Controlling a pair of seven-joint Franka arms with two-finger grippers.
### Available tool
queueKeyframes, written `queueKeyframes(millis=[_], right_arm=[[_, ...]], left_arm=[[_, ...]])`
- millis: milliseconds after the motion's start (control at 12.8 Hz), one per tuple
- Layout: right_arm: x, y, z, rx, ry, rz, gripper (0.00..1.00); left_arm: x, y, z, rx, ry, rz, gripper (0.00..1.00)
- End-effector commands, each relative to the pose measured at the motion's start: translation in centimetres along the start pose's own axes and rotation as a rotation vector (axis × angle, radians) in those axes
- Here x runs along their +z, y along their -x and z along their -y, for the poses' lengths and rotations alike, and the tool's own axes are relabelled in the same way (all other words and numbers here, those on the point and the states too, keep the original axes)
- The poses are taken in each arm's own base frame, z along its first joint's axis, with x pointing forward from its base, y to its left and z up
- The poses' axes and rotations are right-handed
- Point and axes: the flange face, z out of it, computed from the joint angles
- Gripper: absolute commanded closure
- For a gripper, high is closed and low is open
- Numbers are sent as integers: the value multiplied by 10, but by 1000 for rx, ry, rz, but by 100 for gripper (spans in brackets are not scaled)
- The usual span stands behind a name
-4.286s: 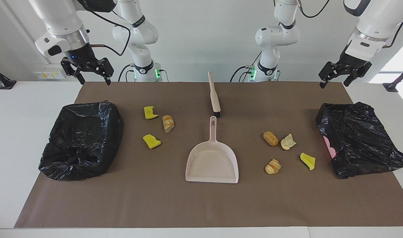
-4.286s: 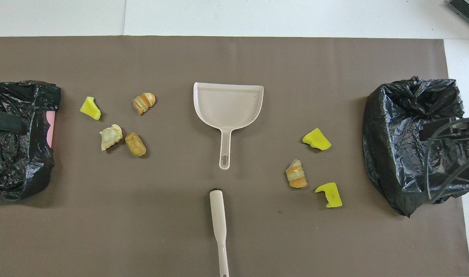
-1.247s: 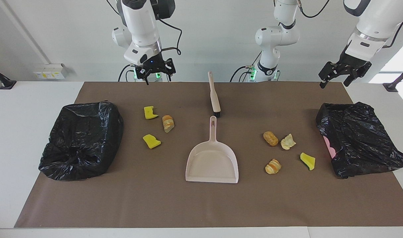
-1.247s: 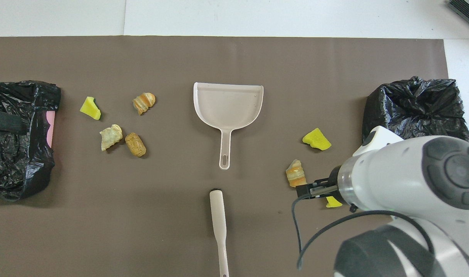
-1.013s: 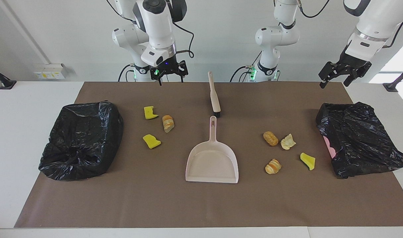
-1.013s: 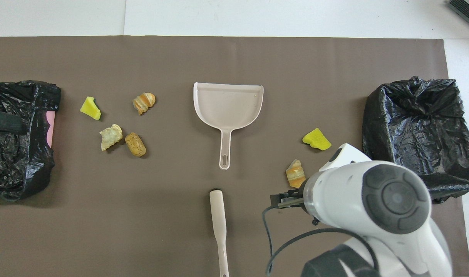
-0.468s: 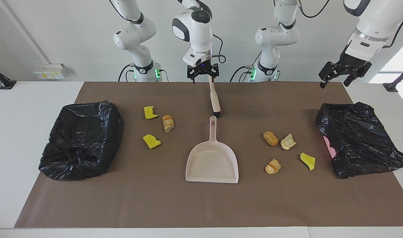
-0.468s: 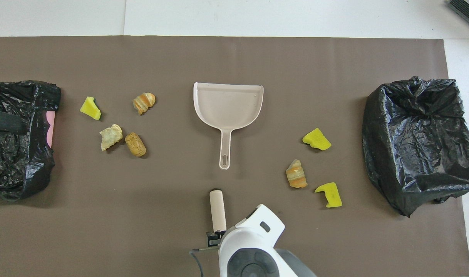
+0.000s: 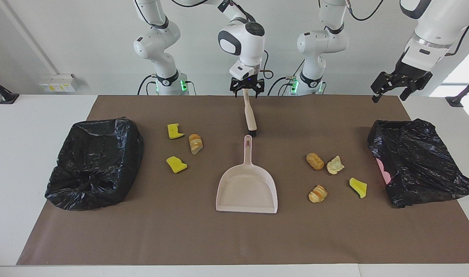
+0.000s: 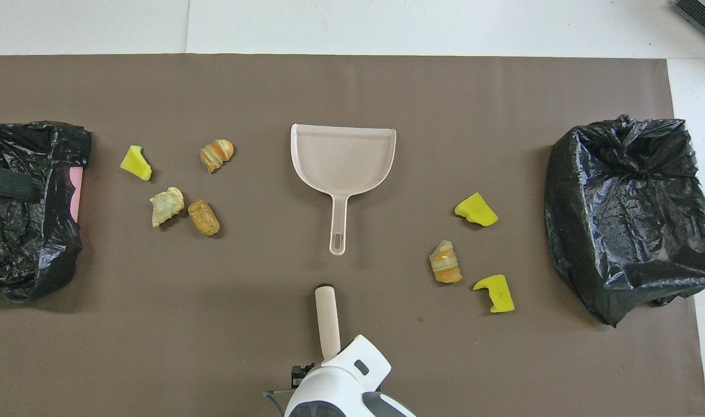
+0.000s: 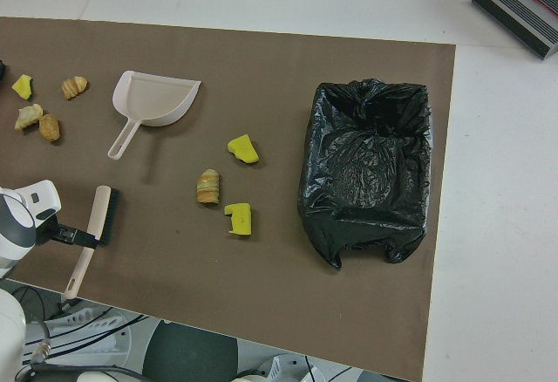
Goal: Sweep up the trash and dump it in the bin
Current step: 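Move the right gripper toward the beige dustpan handle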
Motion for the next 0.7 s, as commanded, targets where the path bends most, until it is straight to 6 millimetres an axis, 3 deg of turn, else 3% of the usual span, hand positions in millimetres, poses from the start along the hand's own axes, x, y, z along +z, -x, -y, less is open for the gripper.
queueKeyframes(millis=[0, 156, 390, 623], right_arm=[[-14, -29, -8, 35, -5, -29, 0], [-18, -57, -3, 50, -5, -61, 0], [-44, -145, 2, 151, -66, -103, 0], [-49, -223, -28, 190, -64, -91, 0]], left_arm=[[-4, 5, 1, -5, 2, 0, 0], [-4, 5, 1, -5, 2, 0, 0], [-4, 5, 1, -5, 2, 0, 0], [-4, 5, 1, -5, 3, 0, 0]])
